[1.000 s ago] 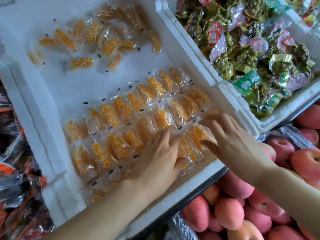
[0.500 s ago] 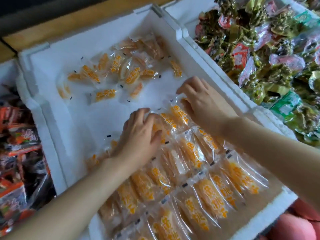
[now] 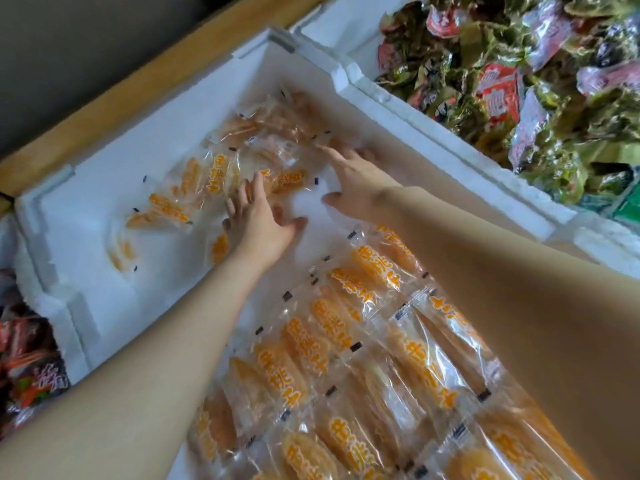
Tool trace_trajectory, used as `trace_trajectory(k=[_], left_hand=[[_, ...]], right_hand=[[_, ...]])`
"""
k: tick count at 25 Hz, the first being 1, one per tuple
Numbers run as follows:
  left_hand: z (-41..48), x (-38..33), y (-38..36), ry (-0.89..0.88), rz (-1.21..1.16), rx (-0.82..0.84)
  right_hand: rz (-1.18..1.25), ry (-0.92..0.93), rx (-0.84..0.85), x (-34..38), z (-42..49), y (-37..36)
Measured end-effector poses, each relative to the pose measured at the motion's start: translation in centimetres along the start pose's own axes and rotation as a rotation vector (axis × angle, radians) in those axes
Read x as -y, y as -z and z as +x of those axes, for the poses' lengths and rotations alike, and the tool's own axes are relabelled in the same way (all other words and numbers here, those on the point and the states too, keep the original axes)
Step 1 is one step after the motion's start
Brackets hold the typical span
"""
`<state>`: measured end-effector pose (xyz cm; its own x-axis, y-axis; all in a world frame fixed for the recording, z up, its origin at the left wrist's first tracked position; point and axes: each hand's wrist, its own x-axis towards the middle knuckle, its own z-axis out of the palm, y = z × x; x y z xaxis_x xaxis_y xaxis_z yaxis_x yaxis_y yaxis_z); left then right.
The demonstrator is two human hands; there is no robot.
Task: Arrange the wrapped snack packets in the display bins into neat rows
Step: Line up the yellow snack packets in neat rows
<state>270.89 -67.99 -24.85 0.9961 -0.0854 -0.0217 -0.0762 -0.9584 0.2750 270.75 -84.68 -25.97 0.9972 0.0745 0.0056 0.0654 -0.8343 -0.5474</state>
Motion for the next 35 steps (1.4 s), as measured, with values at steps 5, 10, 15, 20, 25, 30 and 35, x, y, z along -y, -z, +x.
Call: trace_trajectory(k=[5,10,15,20,25,30,35], left_hand=[[-0.4,0.4,0.4,-0.107,-0.005,-0.063],[-2.7,1.3,1.4,-0.299,0.143,-0.026],[-2.9,2.1,1.8,-0.250,0.025,-0.069],[-3.8,1.3,3.0,-0.064,-0.242,-0.206],[-6.0,0.3,3.5,0.092,-0.596,-0.201],[-9.5,-0.9,3.3,0.195,-0.886,-0.172],[-13.9,-3.6,2.9,0.231,-1.047,-0.067]], right_hand=[[-0.139,0.002,-0.031,1.5,0.6,-0.7],[-0.172,-0.017,-0.040,2.2,0.0,-0.2],[-0.117,-0.020,-0.035,1.4,-0.3,0.2],[0.078,-0.035,-0.175,1.3,-2.3,2.6],[0.193,0.014,-0.302,1.9,-6.4,4.2],[0.567,-0.196,-0.335,2.2,-12.4,5.6],[1.011,-0.280,-0.152,3.8,-17.7,5.6]])
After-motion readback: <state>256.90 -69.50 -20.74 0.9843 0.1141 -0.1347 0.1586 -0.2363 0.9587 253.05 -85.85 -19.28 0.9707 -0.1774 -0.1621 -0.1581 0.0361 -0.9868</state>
